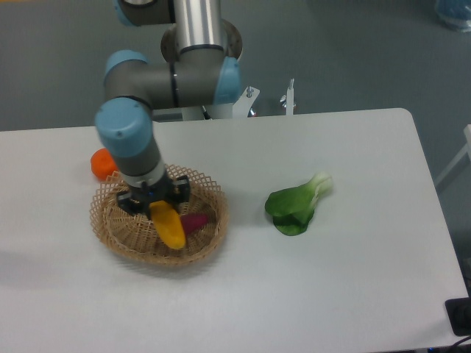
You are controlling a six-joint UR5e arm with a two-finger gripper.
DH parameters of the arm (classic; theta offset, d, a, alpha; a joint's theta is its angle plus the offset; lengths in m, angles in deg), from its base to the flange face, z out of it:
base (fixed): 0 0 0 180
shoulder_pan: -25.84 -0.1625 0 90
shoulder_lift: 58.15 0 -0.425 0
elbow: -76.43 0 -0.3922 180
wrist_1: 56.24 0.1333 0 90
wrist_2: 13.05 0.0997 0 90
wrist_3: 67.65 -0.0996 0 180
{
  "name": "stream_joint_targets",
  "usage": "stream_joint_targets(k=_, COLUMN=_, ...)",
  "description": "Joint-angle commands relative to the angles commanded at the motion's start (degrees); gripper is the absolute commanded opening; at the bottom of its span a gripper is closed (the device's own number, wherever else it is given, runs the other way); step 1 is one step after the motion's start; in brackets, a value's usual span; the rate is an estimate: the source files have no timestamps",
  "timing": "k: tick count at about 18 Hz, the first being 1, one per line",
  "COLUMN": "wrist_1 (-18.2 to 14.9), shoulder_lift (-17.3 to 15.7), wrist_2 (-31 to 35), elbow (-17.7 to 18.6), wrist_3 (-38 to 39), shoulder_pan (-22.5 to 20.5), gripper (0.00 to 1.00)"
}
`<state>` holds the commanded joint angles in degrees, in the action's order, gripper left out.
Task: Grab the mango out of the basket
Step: 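Lift the yellow mango up out of the basket, then carry the held mango away from the basket toward the bok choy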
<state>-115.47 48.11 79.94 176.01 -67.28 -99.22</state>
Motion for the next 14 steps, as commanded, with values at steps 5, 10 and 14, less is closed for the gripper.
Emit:
stream_joint_targets(k=5, wrist_1=0.1, shoulder_lift=0.6, wrist_2=-0.2, elbow=-3.3, wrist_3=-10.5, shoulder_pan=-6.9, gripper=0.33)
stream_joint_targets(k=10, wrist_1=2.4, shoulder_lift=1.7, wrist_2=-0.4, elbow=-3.4, wrist_3=-24.5, shoulder_pan=-12.0, gripper=0.33)
stream_joint_targets(k=14, wrist_1=4.3, shoulder_lift=3.0, wrist_2=-0.4, elbow=-3.7, wrist_3=-37.0, shoulder_pan=-14.8, gripper=0.34)
